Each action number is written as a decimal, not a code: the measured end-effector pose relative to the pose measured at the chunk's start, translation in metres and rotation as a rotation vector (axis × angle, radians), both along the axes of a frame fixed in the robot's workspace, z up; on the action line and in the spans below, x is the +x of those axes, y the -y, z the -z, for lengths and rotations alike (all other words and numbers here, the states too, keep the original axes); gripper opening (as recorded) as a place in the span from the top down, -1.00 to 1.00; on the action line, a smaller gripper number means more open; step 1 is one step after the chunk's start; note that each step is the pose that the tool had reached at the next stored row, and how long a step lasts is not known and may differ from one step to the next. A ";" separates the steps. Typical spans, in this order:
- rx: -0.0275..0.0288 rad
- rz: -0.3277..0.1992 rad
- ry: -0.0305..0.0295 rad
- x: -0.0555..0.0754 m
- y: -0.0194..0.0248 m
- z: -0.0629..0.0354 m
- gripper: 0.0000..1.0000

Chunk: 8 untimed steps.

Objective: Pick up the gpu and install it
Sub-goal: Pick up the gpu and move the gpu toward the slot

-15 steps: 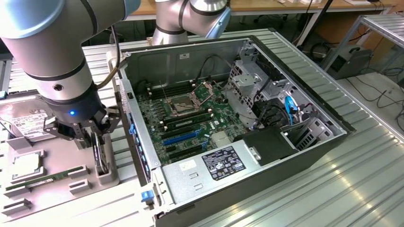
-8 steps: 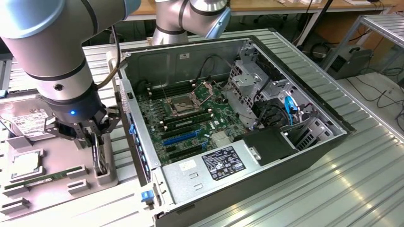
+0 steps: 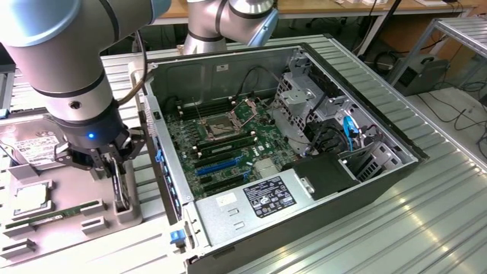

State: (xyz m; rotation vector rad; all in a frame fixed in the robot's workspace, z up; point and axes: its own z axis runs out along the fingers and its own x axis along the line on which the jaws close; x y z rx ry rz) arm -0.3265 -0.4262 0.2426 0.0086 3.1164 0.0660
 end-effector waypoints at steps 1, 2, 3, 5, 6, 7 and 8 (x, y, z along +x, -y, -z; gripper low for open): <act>0.0000 -0.010 0.0000 0.001 0.0000 0.0000 0.47; 0.0000 -0.020 0.0001 0.002 0.0000 0.0000 0.47; 0.0000 -0.033 0.0001 0.002 0.0000 0.0000 0.47; 0.0000 -0.048 0.0001 0.003 0.0000 0.0001 0.47; 0.0000 -0.049 0.0001 0.003 0.0000 0.0001 0.47; 0.0000 -0.049 -0.0001 0.003 0.0000 0.0000 0.47; 0.0000 -0.049 -0.0001 0.003 0.0000 -0.0005 0.47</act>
